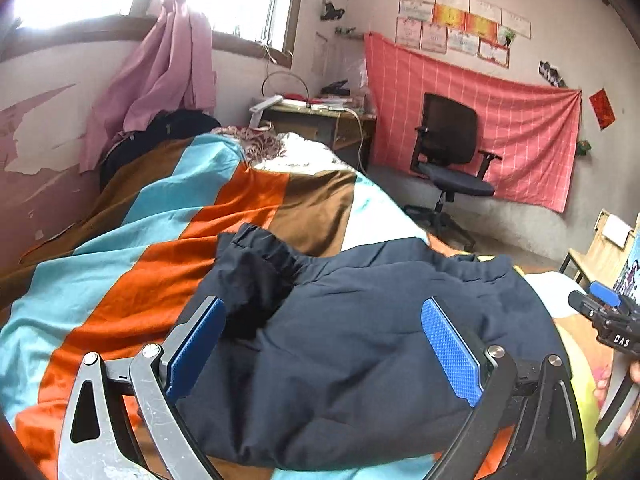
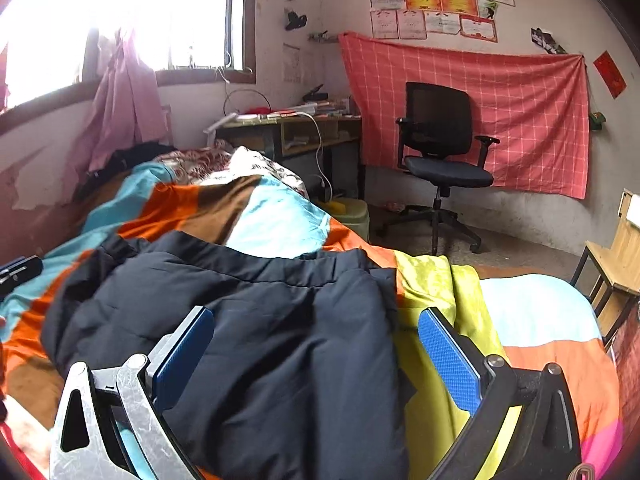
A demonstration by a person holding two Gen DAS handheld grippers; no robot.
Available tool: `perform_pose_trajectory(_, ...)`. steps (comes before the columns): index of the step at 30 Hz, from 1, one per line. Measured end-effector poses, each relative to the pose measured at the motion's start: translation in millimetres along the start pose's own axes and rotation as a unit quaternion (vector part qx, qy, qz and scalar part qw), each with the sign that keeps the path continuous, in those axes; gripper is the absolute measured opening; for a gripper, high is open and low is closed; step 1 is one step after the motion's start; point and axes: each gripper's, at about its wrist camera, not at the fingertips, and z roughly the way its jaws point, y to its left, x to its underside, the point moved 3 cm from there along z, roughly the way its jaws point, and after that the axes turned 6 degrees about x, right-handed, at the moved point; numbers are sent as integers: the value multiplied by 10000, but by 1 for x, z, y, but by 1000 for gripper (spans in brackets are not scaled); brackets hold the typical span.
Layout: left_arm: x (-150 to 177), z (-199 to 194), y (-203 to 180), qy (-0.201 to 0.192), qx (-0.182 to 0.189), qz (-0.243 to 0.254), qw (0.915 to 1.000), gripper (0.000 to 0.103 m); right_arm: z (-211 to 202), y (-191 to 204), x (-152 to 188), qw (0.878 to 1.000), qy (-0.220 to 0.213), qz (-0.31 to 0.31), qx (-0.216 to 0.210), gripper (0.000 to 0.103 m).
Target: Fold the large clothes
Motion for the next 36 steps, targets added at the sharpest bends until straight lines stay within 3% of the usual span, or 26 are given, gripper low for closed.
perform_pose_trajectory(12, 19, -43, -17, -32, 143, -98, 9998, 96, -67, 17, 15, 9984, -479, 292, -61, 103)
perform_pose_trajectory(22, 34, -83, -31, -215, 79, -5, 9997, 96, -116, 42, 27, 9965, -806, 182, -145, 103)
perform_pose_trajectory(36, 53, -131, -36, -391, -99, 468, 9981, 97, -167, 57, 48, 9934, -1110, 224, -155, 103)
